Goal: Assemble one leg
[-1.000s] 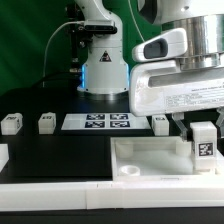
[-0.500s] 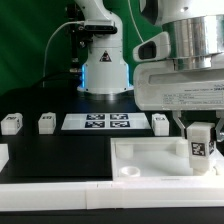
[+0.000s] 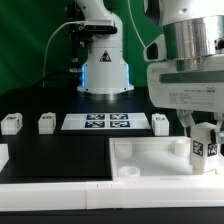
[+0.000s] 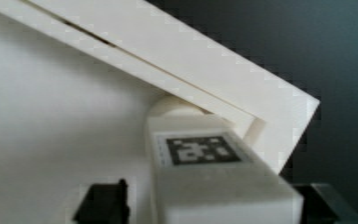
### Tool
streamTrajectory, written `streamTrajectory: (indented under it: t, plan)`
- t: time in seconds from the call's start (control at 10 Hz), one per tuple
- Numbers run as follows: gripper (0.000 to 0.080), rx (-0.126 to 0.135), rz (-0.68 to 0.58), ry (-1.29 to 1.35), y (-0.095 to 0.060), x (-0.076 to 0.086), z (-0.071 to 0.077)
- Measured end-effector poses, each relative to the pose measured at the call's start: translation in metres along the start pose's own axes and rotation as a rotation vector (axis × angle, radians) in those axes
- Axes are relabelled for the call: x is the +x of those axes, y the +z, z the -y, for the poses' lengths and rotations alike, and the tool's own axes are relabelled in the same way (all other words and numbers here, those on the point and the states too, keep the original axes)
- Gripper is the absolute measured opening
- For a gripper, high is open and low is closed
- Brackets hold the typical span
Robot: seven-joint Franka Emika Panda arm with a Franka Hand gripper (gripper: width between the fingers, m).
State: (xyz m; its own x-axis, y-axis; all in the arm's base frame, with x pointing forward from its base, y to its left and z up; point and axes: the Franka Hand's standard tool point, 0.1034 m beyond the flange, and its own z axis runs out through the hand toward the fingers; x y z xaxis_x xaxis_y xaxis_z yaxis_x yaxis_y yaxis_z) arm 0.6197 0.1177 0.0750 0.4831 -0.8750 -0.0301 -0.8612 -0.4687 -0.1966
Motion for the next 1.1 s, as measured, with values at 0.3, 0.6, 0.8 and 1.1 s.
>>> streamTrajectory:
  t: [0.3, 0.6, 0.8, 1.1]
  plan:
    - [0.0622, 0.0, -0.001, -0.221, -0.0001, 0.0017, -0.0005]
    - [0.0648, -0.004, -0.002, -0.607, 0.0008, 0.0022, -0.0013]
    - [0.0649, -0.012, -0.006, -0.812, 0.0012, -0.0015, -0.0003]
    - [0.0649, -0.043, -0.018, -1.192, 0.0025, -0.0025, -0.0006]
